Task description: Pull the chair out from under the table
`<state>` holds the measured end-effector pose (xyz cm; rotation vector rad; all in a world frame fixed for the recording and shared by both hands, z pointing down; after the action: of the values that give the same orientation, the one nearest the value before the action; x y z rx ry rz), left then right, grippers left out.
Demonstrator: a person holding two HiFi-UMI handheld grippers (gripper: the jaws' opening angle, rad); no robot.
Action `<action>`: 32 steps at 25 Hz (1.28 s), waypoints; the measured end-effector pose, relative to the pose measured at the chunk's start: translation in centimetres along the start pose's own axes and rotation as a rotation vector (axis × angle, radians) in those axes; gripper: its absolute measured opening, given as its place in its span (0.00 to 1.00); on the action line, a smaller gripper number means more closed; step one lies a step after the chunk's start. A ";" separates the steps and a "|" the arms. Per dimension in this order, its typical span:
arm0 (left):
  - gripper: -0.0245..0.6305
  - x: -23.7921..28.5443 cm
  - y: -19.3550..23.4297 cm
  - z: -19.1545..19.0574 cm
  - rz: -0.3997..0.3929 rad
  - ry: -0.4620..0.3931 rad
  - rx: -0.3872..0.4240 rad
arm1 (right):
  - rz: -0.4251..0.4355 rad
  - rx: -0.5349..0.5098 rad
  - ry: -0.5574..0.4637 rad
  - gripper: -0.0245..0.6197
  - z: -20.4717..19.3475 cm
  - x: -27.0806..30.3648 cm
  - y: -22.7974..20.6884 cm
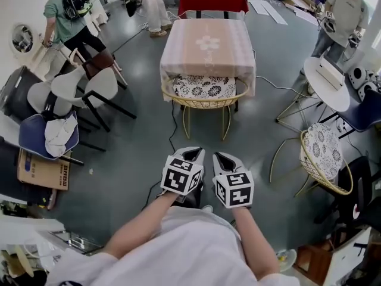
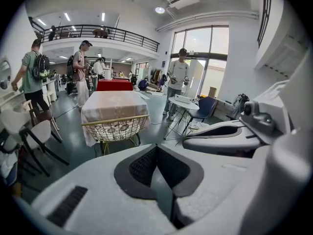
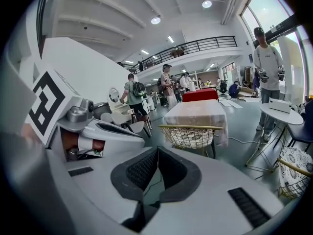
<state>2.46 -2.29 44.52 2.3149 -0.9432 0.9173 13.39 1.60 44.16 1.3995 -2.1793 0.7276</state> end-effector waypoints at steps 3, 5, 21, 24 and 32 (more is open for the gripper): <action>0.04 0.5 1.0 0.5 0.005 -0.007 -0.013 | 0.001 -0.018 0.011 0.04 0.5 0.9 -0.5; 0.04 1.0 1.8 0.9 0.008 -0.013 -0.018 | 0.003 -0.027 0.017 0.04 0.9 1.6 -0.8; 0.04 7.3 10.2 5.8 0.049 0.006 0.058 | 0.015 -0.187 0.106 0.04 6.7 10.7 -5.7; 0.04 8.5 11.8 6.8 0.055 0.020 0.075 | 0.009 -0.228 0.128 0.04 8.0 12.4 -6.7; 0.05 11.5 15.3 8.6 0.066 0.093 0.177 | 0.002 -0.363 0.190 0.05 10.7 16.3 -9.1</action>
<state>0.76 -22.58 49.76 2.3748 -0.9381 1.1679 14.55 -19.61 47.87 1.0967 -2.0386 0.4170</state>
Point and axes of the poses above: the fingertips, and each gripper's own axes: x forward along the fingers, y to its left, z out of its top, the point moved 7 cm from there along -x, backward along the fingers, and after that the axes turned 10 degrees about y, right-handed, at the moved point
